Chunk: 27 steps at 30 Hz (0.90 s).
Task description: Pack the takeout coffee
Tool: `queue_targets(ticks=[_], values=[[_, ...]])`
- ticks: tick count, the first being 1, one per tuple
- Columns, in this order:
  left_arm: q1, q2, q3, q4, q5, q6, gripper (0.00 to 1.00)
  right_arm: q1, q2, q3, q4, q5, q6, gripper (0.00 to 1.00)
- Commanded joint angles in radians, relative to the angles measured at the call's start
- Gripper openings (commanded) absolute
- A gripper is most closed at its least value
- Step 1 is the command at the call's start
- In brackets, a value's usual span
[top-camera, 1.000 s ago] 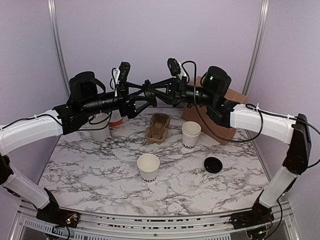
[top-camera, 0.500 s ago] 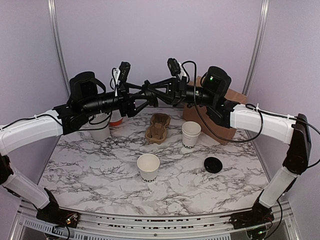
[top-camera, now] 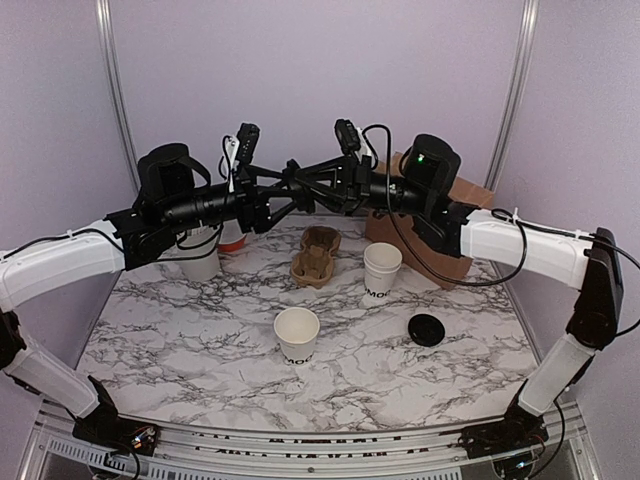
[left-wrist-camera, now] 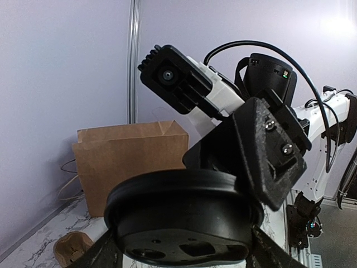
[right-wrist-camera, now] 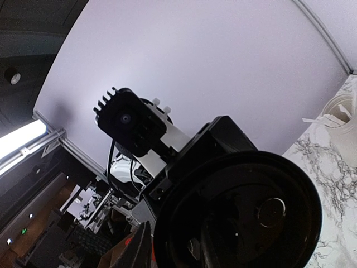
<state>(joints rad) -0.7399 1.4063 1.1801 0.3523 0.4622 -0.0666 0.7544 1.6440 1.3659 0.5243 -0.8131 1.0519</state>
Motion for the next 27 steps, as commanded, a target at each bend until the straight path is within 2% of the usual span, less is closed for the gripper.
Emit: queue_targets(ticks=[1, 7, 12, 20, 27], values=[[-0.004, -0.041, -0.019, 0.013, -0.002, -0.022, 0.72, 0.011, -0.049, 0.012, -0.089, 0.061, -0.083, 0.34], [-0.004, -0.069, -0.051, -0.011, -0.012, -0.062, 0.72, 0.011, -0.104, 0.016, -0.260, 0.165, -0.212, 0.47], [-0.007, -0.090, -0.042, -0.118, -0.026, -0.103, 0.72, 0.011, -0.154, 0.014, -0.408, 0.299, -0.332, 0.49], [-0.054, -0.083, 0.029, -0.436, -0.089, -0.133, 0.72, 0.011, -0.181, 0.023, -0.620, 0.524, -0.500, 0.49], [-0.103, 0.001, 0.141, -0.731, -0.154, -0.153, 0.73, 0.009, -0.174, 0.021, -0.709, 0.641, -0.575, 0.49]])
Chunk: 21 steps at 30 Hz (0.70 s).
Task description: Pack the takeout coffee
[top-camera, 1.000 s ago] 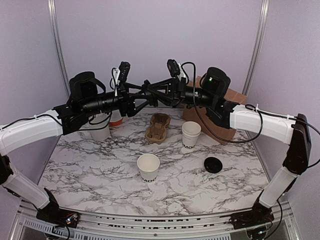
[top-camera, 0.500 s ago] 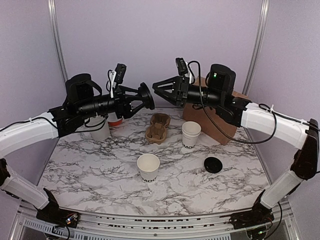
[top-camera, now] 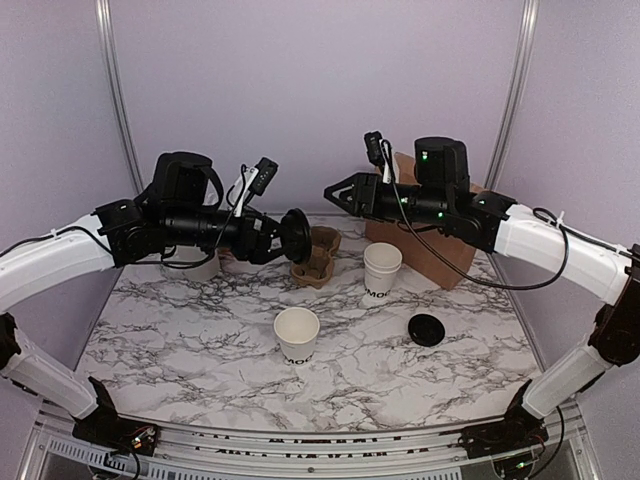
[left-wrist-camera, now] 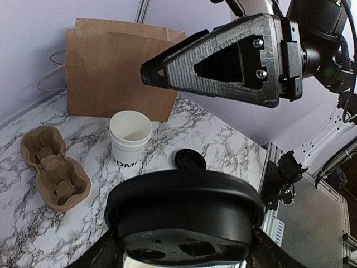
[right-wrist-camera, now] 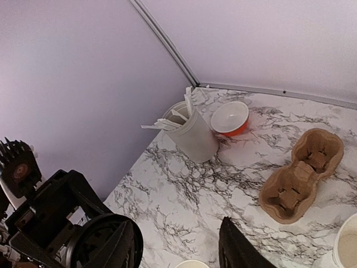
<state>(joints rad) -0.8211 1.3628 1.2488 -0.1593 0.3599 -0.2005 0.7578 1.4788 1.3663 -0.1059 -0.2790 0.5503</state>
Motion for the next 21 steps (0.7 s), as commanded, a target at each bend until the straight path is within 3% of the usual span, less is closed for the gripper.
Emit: queue_targets(ticks=[1, 21], values=[[-0.027, 0.057, 0.087, -0.254, -0.064, -0.020, 0.73, 0.005, -0.008, 0.015, -0.085, 0.119, -0.079, 0.49], [-0.116, 0.299, 0.293, -0.654, -0.228, -0.067, 0.75, -0.039, -0.009, -0.137, -0.089, 0.159, -0.113, 0.50]])
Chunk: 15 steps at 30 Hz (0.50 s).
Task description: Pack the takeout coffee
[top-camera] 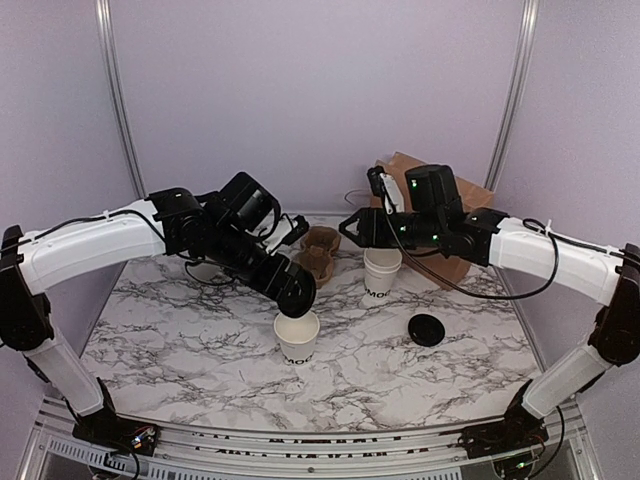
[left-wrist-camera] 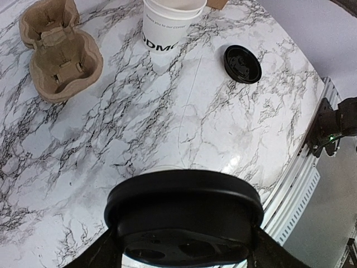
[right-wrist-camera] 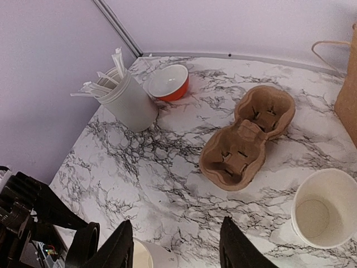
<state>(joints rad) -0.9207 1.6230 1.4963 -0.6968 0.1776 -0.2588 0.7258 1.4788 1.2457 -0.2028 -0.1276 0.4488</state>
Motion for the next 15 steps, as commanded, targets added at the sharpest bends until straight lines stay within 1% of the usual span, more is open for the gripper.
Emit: queue_targets(ticks=[1, 7, 15], values=[[-0.021, 0.051, 0.055, -0.133, -0.056, -0.007, 0.75, -0.008, -0.009, -0.023, 0.010, 0.008, -0.010, 0.50], [-0.047, 0.102, 0.091, -0.195, -0.089, 0.000, 0.76, -0.008, -0.007, -0.047, 0.023, -0.008, -0.003, 0.50], [-0.064, 0.137, 0.112, -0.228, -0.115, -0.002, 0.76, -0.008, -0.008, -0.064, 0.033, -0.014, 0.001, 0.50]])
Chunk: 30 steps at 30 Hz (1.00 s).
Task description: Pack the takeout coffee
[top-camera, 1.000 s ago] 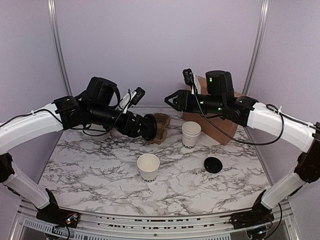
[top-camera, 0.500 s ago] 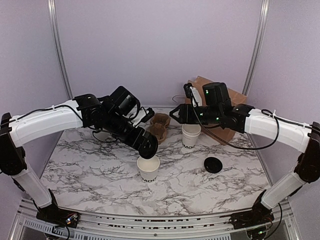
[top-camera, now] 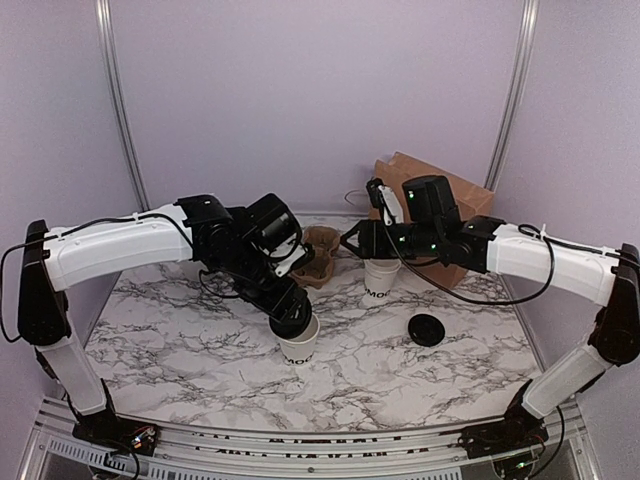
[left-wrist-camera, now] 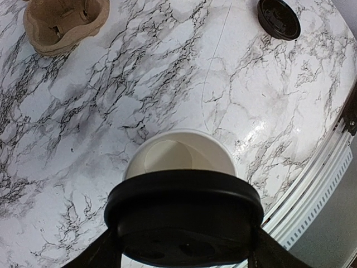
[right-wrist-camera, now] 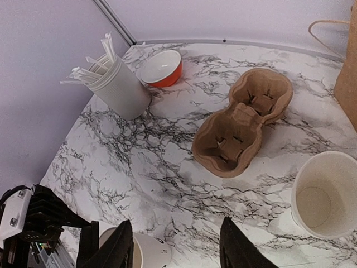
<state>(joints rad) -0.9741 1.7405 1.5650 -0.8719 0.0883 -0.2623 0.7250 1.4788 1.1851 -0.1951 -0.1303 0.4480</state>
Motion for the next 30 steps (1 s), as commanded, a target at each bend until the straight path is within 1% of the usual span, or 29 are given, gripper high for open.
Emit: queue_targets(ticks=[1, 30], values=[[-0.012, 0.023, 0.045, -0.054, -0.028, 0.002, 0.77, -0.007, -0.008, -0.004, 0.025, -0.013, 0.001, 0.50], [-0.022, 0.082, 0.093, -0.059, -0.016, 0.018, 0.77, -0.007, -0.031, -0.030, 0.016, -0.008, 0.008, 0.50]])
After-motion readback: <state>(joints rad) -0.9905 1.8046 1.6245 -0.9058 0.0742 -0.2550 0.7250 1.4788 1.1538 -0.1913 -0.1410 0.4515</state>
